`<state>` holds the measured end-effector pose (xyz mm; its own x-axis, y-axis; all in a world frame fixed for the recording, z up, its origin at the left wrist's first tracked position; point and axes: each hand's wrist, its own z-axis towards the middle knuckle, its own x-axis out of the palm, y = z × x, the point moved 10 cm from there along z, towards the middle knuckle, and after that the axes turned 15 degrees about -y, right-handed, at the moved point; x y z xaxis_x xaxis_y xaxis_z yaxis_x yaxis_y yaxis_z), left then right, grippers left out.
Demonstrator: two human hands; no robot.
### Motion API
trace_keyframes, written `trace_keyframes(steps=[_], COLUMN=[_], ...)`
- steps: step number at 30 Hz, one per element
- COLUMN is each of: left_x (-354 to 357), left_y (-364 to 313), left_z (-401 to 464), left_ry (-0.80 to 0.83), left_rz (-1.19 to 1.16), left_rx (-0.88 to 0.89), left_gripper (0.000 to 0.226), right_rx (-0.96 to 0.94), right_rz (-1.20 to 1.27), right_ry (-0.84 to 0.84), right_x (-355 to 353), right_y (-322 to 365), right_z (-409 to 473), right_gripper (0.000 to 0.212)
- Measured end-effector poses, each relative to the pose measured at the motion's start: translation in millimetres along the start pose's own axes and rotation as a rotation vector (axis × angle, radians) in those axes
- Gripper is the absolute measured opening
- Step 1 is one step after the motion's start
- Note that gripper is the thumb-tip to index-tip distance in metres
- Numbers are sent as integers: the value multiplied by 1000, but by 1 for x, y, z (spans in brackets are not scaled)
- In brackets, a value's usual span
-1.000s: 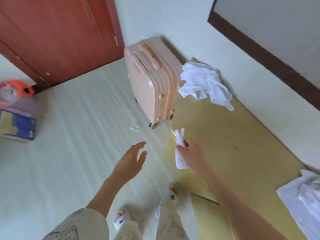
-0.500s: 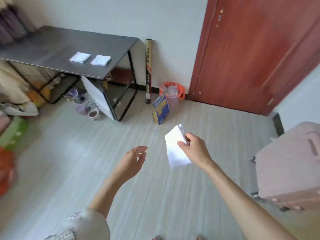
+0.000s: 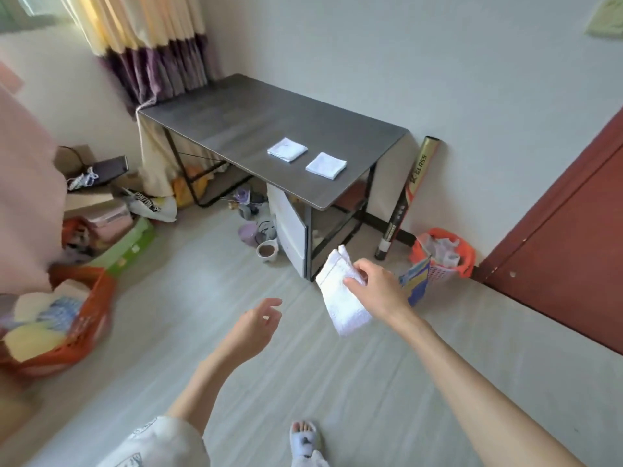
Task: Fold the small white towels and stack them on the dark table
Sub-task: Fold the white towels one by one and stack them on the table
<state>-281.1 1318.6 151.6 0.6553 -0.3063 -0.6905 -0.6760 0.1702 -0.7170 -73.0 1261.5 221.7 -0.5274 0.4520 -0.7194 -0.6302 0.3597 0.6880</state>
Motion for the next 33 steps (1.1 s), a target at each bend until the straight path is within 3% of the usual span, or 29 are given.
trace_keyframes(steps=[5, 11, 15, 17, 19, 25, 33], left_x=[-24, -41, -33, -31, -37, -56, -43], left_y=[4, 26, 37, 33, 24, 34, 50], left_z=[112, 233, 322, 374, 423, 535, 646], left_ry=[27, 67, 252, 385, 497, 409, 285], left_rz=[-112, -534, -767, -1004, -1098, -797, -548], left_rx=[-95, -376, -511, -521, -476, -387, -371], left_gripper=[28, 32, 61, 73, 78, 28, 44], right_rx=[-6, -46, -62, 30, 171, 496, 666], right_rz=[16, 68, 225, 339, 442, 502, 445], right_ry=[60, 123, 190, 186, 177, 192, 134], right_x=[44, 103, 145, 162, 183, 245, 297], right_y=[36, 93, 142, 151, 145, 99, 55], right_z=[106, 218, 293, 331, 365, 417, 495], right_gripper=[16, 16, 14, 20, 25, 22, 32])
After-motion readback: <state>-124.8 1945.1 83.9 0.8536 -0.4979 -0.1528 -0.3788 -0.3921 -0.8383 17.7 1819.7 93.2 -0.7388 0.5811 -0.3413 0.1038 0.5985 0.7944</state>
